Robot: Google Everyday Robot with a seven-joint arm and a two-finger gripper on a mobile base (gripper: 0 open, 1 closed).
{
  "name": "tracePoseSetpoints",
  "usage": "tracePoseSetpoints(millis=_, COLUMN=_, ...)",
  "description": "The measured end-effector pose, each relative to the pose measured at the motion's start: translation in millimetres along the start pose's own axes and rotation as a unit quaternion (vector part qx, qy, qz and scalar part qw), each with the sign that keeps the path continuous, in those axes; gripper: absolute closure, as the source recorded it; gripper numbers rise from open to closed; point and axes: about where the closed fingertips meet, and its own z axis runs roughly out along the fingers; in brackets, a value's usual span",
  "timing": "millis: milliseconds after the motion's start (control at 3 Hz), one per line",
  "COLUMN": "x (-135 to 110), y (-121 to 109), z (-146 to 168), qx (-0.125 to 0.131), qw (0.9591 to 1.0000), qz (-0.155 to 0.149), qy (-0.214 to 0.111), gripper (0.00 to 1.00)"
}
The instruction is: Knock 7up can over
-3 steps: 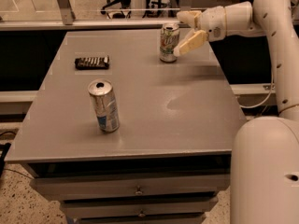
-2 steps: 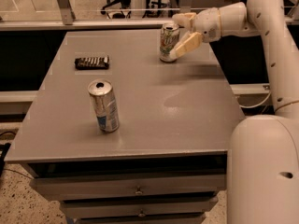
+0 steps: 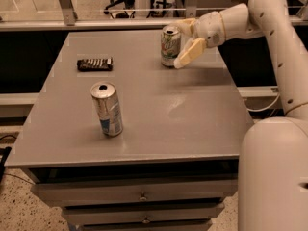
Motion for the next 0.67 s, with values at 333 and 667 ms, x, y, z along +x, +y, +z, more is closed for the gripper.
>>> tracePoseSetpoints(millis=333, x=-20, y=32, z=-6, qx=-0.045, qw=0.9987, qz=-0.018, qy=-0.017, gripper=0.00)
tracePoseSetpoints(millis=667, x=-42, y=64, z=-12, qx=-0.087, qw=0.9949, qz=-0.034, qy=-0.038, gripper=0.00)
